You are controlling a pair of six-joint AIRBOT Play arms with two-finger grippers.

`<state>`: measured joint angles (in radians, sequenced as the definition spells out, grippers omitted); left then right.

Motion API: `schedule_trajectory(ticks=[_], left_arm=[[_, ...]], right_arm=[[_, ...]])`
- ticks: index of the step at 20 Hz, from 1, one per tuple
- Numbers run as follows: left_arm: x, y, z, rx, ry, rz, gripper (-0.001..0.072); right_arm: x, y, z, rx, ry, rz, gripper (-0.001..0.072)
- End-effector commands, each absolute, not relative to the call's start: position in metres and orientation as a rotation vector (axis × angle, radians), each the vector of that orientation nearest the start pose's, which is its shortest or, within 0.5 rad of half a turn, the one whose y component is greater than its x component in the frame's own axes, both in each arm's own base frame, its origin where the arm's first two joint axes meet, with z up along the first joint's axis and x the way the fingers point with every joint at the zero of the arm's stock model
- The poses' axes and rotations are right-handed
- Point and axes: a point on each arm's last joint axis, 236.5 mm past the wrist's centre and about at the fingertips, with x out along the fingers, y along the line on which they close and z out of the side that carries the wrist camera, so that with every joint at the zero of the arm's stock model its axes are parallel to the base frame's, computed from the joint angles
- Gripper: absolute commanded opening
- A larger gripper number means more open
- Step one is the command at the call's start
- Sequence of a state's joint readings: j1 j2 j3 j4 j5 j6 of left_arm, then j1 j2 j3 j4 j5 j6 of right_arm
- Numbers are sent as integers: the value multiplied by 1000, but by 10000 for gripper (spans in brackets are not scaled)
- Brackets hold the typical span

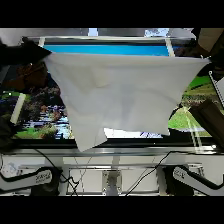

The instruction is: Fold the shirts.

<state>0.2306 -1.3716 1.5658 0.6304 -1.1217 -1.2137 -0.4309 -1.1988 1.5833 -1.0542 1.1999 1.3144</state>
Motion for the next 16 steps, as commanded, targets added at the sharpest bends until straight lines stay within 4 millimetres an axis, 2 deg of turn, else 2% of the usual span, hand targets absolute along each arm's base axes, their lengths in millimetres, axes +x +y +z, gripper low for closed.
schedule_trajectory(ticks=[1, 2, 4, 6, 8, 11, 13, 16], left_arm=[[557, -50, 131, -573, 673, -378, 14], [572, -40, 117, -593, 652, -328, 13], [594, -20, 102, -612, 601, -245, 13], [609, -3, 94, -616, 556, -177, 13], [617, 9, 91, -612, 522, -133, 13], [619, 15, 90, -602, 512, -121, 11], [613, 17, 86, -615, 543, -136, 11], [593, 6, 71, -611, 653, -218, 12]], right_arm=[[488, -72, 149, 329, 743, 56, 24], [507, -74, 133, 334, 720, 37, 24], [542, -75, 110, 335, 662, 4, 24], [572, -76, 95, 352, 587, -37, 24], [595, -75, 81, 394, 528, -76, 23], [607, -64, 47, 490, 549, -79, 22], [605, -55, 24, 536, 610, -62, 21], [594, -41, 8, 513, 698, -8, 21]])
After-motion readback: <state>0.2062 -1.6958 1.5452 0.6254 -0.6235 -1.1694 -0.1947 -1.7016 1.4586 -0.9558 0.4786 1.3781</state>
